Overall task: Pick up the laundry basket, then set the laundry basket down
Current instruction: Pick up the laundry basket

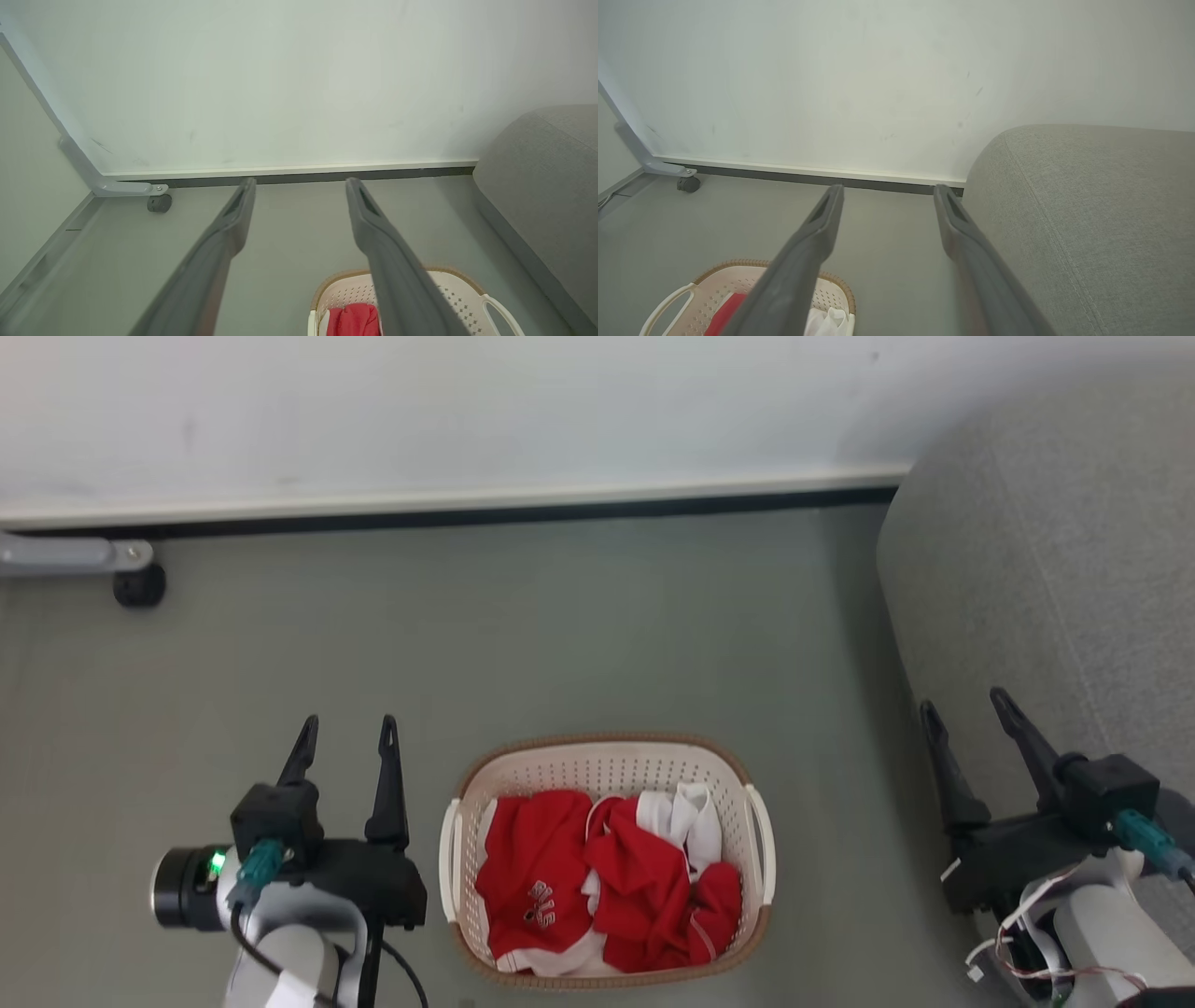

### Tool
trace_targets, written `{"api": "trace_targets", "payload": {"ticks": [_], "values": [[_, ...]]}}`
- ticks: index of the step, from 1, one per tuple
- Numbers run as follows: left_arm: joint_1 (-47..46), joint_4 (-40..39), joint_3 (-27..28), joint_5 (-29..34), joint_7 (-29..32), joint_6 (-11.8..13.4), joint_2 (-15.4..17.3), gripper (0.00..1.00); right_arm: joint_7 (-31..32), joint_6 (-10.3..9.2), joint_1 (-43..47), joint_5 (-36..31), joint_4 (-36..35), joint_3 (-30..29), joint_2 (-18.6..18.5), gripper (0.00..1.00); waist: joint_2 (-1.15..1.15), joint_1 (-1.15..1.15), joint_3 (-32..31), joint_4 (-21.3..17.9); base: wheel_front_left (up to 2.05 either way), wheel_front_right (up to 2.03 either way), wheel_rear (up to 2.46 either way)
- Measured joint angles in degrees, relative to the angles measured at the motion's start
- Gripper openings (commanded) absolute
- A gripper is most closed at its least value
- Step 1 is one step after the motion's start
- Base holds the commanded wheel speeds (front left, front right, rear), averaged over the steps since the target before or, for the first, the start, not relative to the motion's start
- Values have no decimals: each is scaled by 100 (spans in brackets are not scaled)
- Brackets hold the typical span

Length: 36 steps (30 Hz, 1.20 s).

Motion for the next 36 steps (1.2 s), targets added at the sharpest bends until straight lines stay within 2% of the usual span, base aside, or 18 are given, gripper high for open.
{"api": "trace_targets", "payload": {"ticks": [11, 36], "values": [[-716, 590, -138, 44, 385, -67, -16, 100, 13, 123, -688, 2, 502, 104, 190, 100, 0, 1, 821, -66, 0, 0, 0], [-2598, 2186, -180, -11, 1451, -520, 13, 100, 211, 414, -2517, -8, 1952, 589, 784, 100, 1, 0, 2957, -248, 0, 0, 0]]}}
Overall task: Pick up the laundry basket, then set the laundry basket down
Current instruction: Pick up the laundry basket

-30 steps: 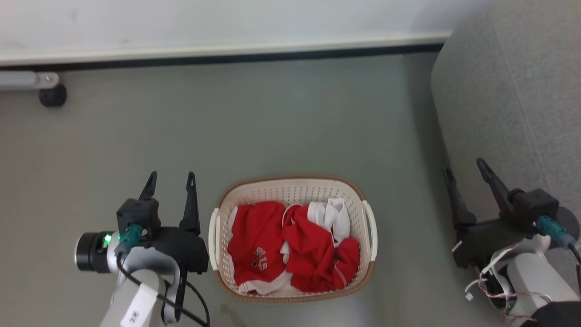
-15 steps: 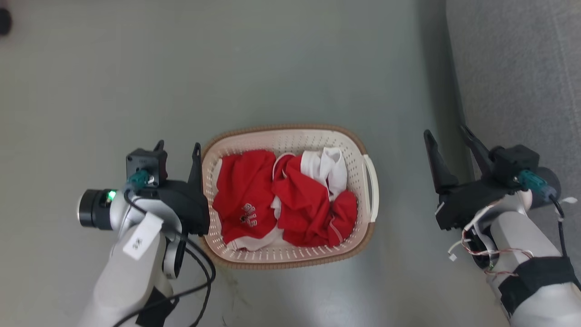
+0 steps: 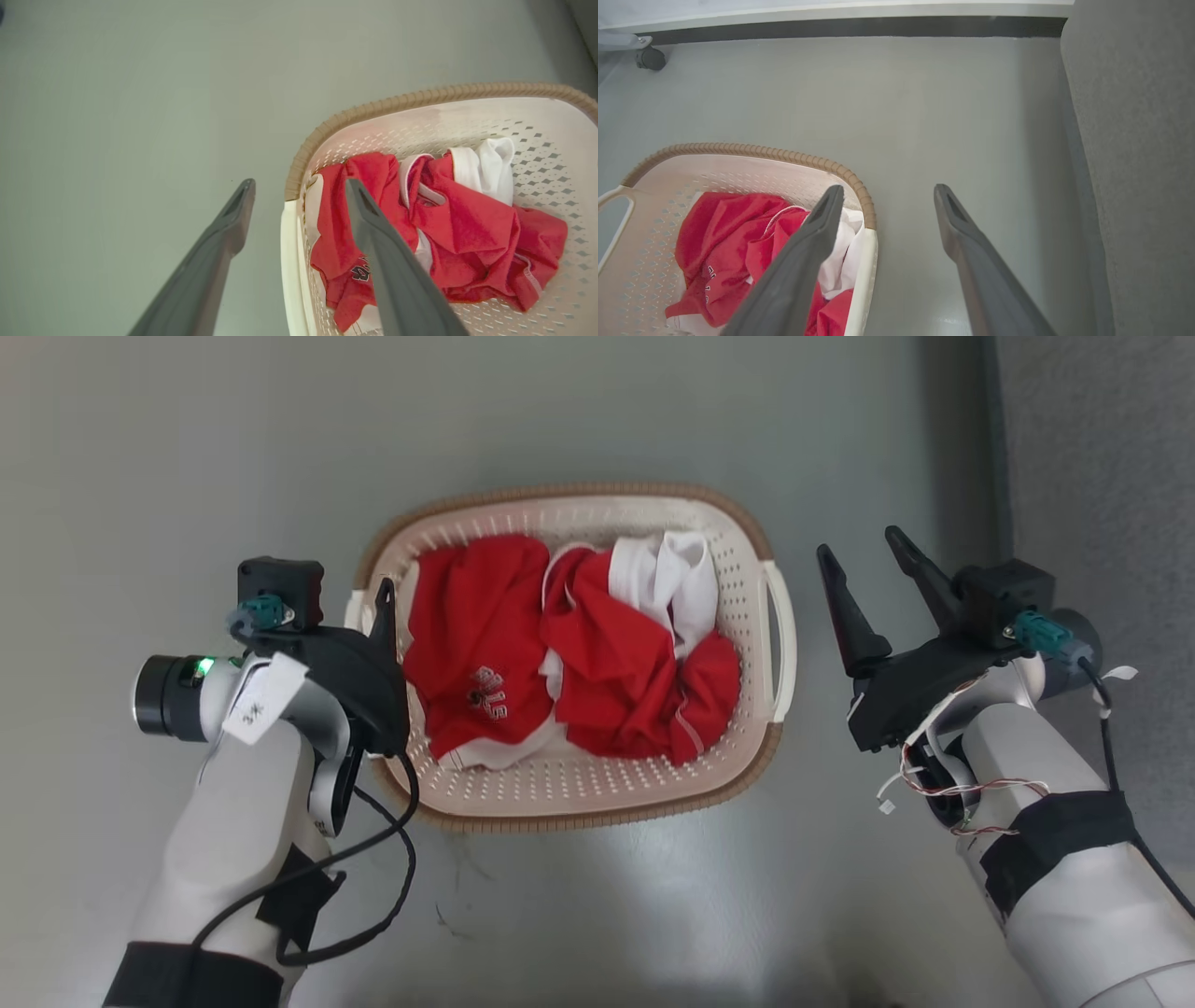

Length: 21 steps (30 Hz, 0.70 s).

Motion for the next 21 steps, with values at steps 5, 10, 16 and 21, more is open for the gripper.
{"api": "trace_targets", "payload": {"ticks": [5, 10, 16, 21], "values": [[-146, 339, 20, -26, 113, -86, 3, 100, -8, 11, -92, -44, 308, 137, 100, 100, 0, -1, 345, -14, 0, 0, 0], [-236, 630, 67, -125, 189, -90, 59, 100, -34, 57, -264, -52, 560, 215, 200, 100, 0, -1, 587, -14, 0, 0, 0], [-398, 890, 85, -167, 211, -96, 26, 100, -51, 64, -363, -51, 862, 338, 250, 100, 0, -1, 787, -2, 0, 0, 0], [-577, 1055, 81, -185, 212, -142, -15, 100, -49, 85, -478, -49, 1085, 411, 269, 100, 0, -1, 919, 30, 0, 0, 0]]}}
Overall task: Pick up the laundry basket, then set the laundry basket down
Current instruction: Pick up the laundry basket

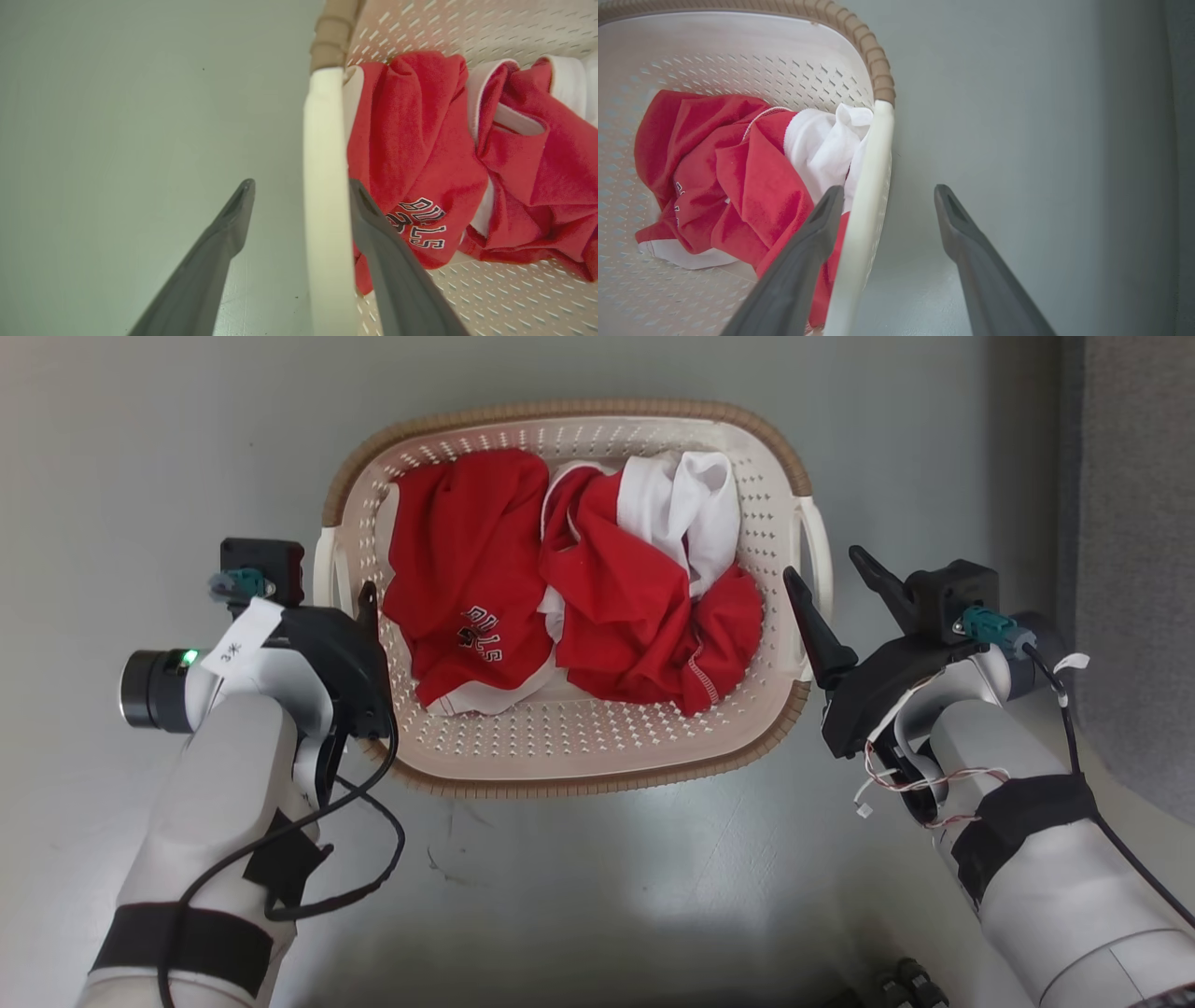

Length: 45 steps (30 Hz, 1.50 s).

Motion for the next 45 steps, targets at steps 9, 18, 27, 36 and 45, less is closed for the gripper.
{"api": "trace_targets", "payload": {"ticks": [9, 18, 27, 36, 45], "values": [[-214, 311, 18, -83, -19, -144, -129, 0, -8, 65, -257, 60, 292, 132, 116, 0, 0, -1, 129, 67, 0, 0, 0], [-361, 592, 55, -167, -68, -257, -185, 0, -49, 67, -361, 162, 491, 263, 155, 0, -1, -1, 109, 57, 0, 0, 0], [-399, 896, 58, -241, -57, -361, -245, 0, -58, 69, -369, 312, 638, 457, 120, 0, -1, -1, -42, 45, 0, 0, 0], [-471, 1322, 92, -477, 156, -467, -360, 0, -42, 71, -367, 569, 834, 799, 26, 0, -1, -1, -504, 42, 0, 0, 0], [-471, 1658, 157, -686, 503, -564, -430, 0, 272, 73, -286, 926, 922, 1129, -23, 0, -1, -1, -1039, 27, 0, 0, 0]]}}
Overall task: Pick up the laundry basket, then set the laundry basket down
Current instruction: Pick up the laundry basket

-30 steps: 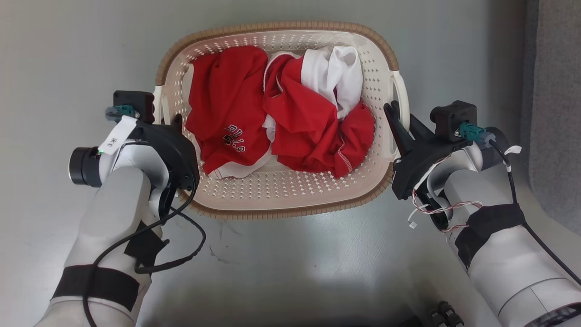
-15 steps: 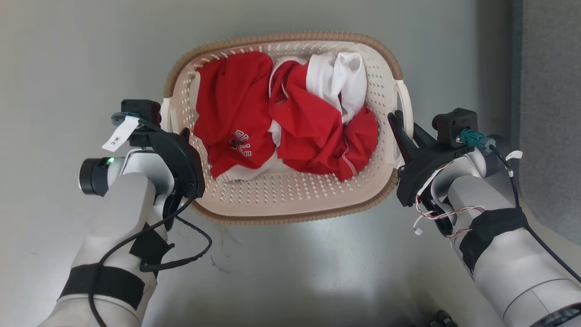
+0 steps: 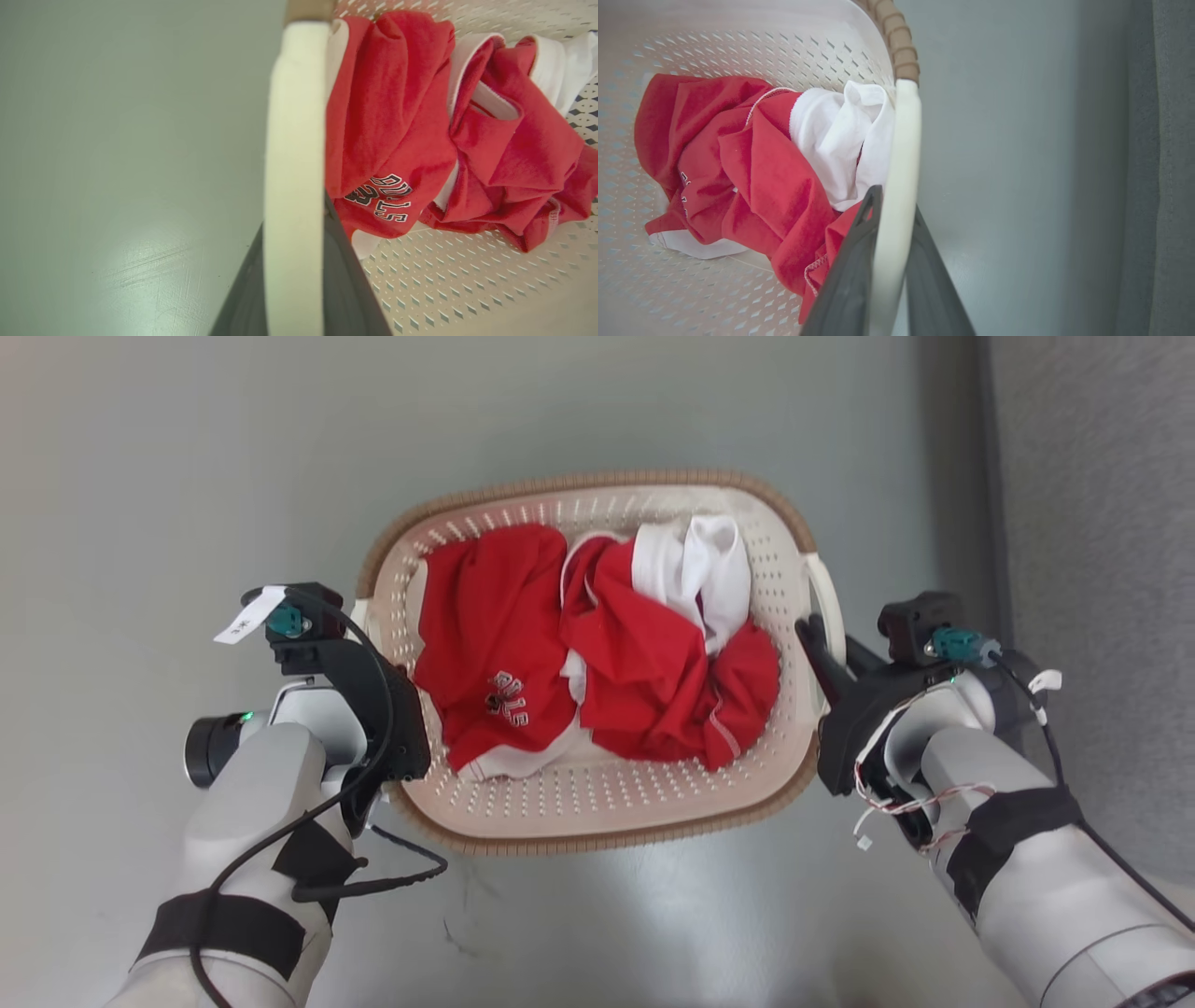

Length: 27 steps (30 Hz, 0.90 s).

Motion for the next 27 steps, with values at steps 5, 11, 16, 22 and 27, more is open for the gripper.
{"api": "trace_targets", "payload": {"ticks": [5, 11, 16, 22, 27], "values": [[11, 121, 38, -115, 297, -51, -16, 0, 353, 0, 122, 328, 30, 194, -15, 0, 0, 0, -439, -13, 0, 0, 0], [68, 212, 76, -191, 581, -99, -40, 0, 765, 0, 243, 641, 77, 302, -29, 0, 0, 0, -818, -16, 0, 0, 0], [256, 267, 98, -338, 846, -137, -53, 0, 1176, 1, 352, 923, 85, 425, -42, 0, -1, -1, -1205, -16, 0, 0, 0], [452, 299, 110, -442, 1204, -147, -77, 0, 1656, 1, 541, 1251, 60, 573, -93, 0, 0, 0, -1672, -19, 0, 0, 0], [615, 316, 125, -512, 1479, -149, -79, 0, 2034, 1, 644, 1506, 32, 651, -105, 0, -1, 0, -2055, -24, 0, 0, 0]]}}
